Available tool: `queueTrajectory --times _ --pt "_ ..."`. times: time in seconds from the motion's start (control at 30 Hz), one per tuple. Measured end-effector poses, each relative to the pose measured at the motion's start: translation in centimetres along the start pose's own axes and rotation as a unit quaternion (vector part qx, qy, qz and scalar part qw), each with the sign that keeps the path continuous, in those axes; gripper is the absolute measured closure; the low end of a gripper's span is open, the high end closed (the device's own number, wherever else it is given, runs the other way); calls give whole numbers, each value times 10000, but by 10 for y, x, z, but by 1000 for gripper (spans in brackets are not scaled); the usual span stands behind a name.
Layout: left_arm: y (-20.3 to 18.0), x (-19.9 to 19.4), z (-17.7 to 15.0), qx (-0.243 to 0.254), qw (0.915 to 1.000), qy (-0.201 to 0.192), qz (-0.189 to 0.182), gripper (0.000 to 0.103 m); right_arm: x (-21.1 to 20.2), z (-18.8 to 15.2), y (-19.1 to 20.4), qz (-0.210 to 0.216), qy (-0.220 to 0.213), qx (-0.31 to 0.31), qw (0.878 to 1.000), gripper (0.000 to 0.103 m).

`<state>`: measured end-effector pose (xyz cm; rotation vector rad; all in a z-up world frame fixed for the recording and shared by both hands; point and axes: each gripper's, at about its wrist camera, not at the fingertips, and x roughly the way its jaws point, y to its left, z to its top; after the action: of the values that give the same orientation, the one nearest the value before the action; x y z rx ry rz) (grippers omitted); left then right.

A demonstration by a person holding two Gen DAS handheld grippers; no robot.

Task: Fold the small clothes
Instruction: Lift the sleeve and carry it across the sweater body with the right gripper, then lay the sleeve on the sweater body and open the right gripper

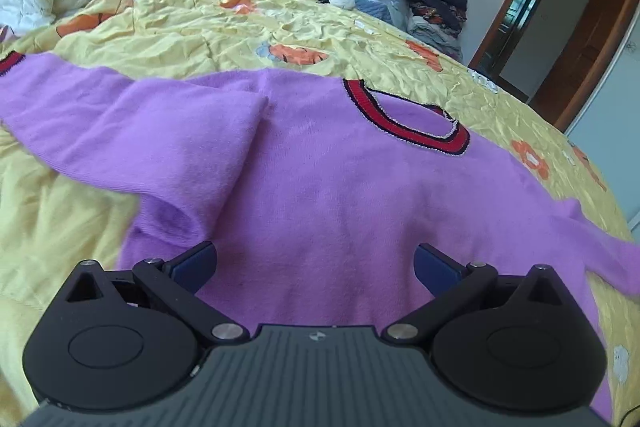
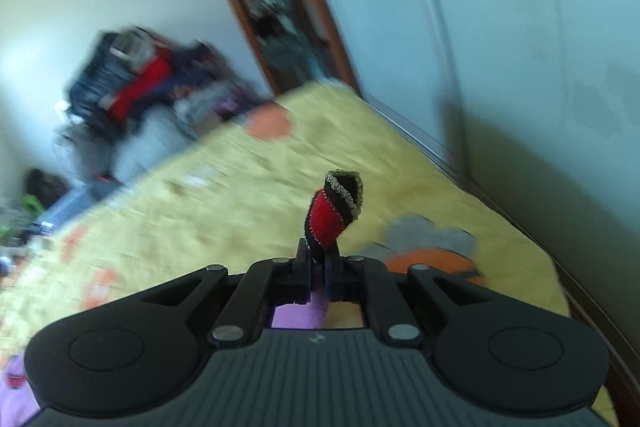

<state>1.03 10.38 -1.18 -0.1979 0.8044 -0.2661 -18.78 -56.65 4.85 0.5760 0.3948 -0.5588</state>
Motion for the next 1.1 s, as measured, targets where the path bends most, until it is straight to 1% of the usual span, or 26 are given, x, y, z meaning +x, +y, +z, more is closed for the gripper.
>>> queueTrajectory --times 0.1,0.17,0.23,0.3,0.37,0.43,0.5,0.6,0.63,0.7,0.73,0.83,0.93,1.1 --pt "4 -7 -5 -6 10000 64 -35 0 -15 11 56 539 -157 -272 9981 98" --pt "6 -13 -10 19 10000 11 -67 0 -16 13 103 926 -123 -536 9942 98" --pt "10 -17 -14 6 10000 12 -33 0 -11 7 152 1323 -54 -759 9883 98" --pt "14 -21 -17 10 10000 8 -51 0 -1 -7 203 1736 123 -969 9800 98" --pt "17 -25 -18 69 10000 -14 -13 0 8 -29 252 2173 353 -1054 9697 98" --pt "22 -30 -19 157 9999 -51 44 0 18 -60 300 2558 626 -1120 9582 98" --pt "28 -35 -18 228 9996 -80 141 0 28 -98 344 2898 991 -1169 9448 98" --pt "39 -43 -15 279 9993 -151 202 0 43 -160 402 3200 1541 -1323 9254 98" --pt "42 -47 -15 288 9991 -186 234 0 46 -179 417 3274 1714 -1359 9192 98" --pt "50 -51 -13 271 9987 -244 356 0 46 -215 441 3331 1973 -1441 9107 98" --pt "54 -53 -11 243 9984 -283 432 0 48 -230 450 3377 2122 -1447 9056 98" --pt "67 -58 -9 77 9980 -347 532 0 55 -264 470 3372 2410 -1523 8972 98" --pt "77 -62 -6 -112 9976 -375 575 0 49 -289 477 3419 2579 -1567 8900 98" --pt "84 -63 -1 -205 9972 -424 578 0 44 -312 500 3417 2702 -1860 8807 98"
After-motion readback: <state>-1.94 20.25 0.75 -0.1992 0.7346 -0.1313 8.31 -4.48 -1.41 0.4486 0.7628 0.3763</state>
